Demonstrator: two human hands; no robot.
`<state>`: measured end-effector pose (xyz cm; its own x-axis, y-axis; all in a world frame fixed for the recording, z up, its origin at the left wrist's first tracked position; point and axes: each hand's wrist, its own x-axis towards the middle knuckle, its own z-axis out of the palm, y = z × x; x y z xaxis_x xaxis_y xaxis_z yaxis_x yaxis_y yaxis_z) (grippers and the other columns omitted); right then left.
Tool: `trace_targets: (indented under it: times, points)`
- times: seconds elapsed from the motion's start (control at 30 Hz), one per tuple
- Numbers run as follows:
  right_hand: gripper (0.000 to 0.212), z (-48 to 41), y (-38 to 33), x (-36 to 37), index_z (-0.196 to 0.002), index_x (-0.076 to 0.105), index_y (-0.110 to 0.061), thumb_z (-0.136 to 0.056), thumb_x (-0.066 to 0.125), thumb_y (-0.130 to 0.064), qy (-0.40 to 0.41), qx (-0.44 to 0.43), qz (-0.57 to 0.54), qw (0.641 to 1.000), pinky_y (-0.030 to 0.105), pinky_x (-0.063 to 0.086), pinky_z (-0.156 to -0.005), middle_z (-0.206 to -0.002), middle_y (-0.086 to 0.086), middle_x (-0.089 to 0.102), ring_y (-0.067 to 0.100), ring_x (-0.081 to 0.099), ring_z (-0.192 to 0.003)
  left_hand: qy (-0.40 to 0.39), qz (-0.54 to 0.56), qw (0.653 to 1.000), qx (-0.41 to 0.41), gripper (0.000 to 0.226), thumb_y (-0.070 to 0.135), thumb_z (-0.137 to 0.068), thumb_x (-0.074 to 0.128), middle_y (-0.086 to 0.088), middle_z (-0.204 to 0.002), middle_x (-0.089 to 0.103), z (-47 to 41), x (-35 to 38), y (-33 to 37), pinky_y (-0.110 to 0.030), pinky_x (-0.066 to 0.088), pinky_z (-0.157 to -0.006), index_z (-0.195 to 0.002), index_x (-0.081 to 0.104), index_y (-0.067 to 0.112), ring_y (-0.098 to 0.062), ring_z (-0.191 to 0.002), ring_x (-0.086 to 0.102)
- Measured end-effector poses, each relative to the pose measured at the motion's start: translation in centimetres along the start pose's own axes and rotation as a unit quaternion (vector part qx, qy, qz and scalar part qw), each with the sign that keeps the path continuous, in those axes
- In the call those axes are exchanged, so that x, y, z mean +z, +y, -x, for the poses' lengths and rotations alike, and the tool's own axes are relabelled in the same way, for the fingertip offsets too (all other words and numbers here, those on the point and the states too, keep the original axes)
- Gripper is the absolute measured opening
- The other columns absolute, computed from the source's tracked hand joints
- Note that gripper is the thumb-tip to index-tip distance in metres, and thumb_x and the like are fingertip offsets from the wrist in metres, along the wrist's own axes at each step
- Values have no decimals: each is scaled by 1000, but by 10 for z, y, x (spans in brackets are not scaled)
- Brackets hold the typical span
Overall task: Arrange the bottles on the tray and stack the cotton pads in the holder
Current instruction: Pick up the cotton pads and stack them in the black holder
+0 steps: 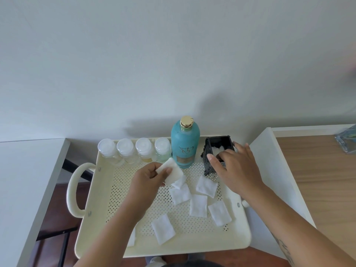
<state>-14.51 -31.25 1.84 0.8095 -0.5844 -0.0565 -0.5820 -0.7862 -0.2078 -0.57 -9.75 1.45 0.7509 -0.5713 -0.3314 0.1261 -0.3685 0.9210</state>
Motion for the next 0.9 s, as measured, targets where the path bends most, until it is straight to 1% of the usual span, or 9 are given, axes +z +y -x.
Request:
trace_targets:
  times: [0.07,0.13,0.2,0.27,0.37,0.47,0.63,0.8,0.9]
  points:
    - [68,0,-1,-3,-80,67,-21,-93,18,-65,-7,5,-15,1000,49,15,-119,-95,-6,71,24,39,-136,-16,9,1000,9,10,23,-93,64,8,-70,73,0,2,7,-11,50,-59,-86,72,21,-1,-62,65]
    - [54,2,-2,-9,-89,71,-21,-96,32,-57,25,-1,-38,999,49,20,-116,-96,-6,73,24,43,-132,-36,12,999,21,10,24,-94,63,6,-75,76,0,4,14,-14,52,-62,-89,72,22,-4,-66,67]
    - [29,10,-7,-16,-95,72,-21,-94,53,-43,116,-18,-75,990,45,34,-101,-95,-8,73,26,54,-116,-55,6,998,32,9,29,-92,65,3,-81,77,-1,6,21,-18,55,-66,-90,73,25,-9,-70,69]
    - [15,20,-16,-24,-92,70,-24,-91,60,-35,176,-5,-165,970,36,38,-83,-89,-15,70,19,57,-97,-72,3,997,42,7,32,-90,68,0,-83,77,-2,8,27,-22,55,-69,-90,73,28,-9,-72,69]
    - [15,31,-30,-32,-96,70,-29,-87,66,-40,72,53,-397,914,11,45,-67,-81,-17,69,2,60,-82,-102,9,993,53,11,37,-84,73,-4,-81,76,-3,14,37,-25,50,-67,-85,71,26,-9,-69,64]
    - [22,35,-36,-32,-100,69,-35,-82,69,-48,-66,82,-498,861,14,51,-71,-90,-15,71,0,66,-86,-129,19,989,63,23,45,-78,76,-8,-81,75,-4,21,43,-22,50,-64,-83,70,24,-8,-68,62]
    - [7,36,-34,-29,-88,70,-34,-87,68,-40,-74,89,-525,843,19,50,-69,-85,-10,73,5,68,-81,-141,-3,988,70,17,41,-81,75,-18,-90,71,-8,28,41,-35,49,-71,-86,72,24,-16,-74,59]
    - [4,30,-29,-32,-83,69,-29,-87,68,-32,-12,92,-489,867,8,44,-57,-76,-9,69,-3,59,-64,-138,16,989,40,21,42,-77,76,2,-85,76,-16,27,30,-15,52,-66,-94,72,31,-5,-76,69]
    - [2,15,-14,-35,-86,68,-28,-88,68,-28,67,115,-439,888,7,42,-57,-71,-10,66,-4,58,-64,-74,-66,995,14,14,38,-84,73,3,-85,74,-27,22,10,-19,52,-66,-97,69,33,-7,-76,68]
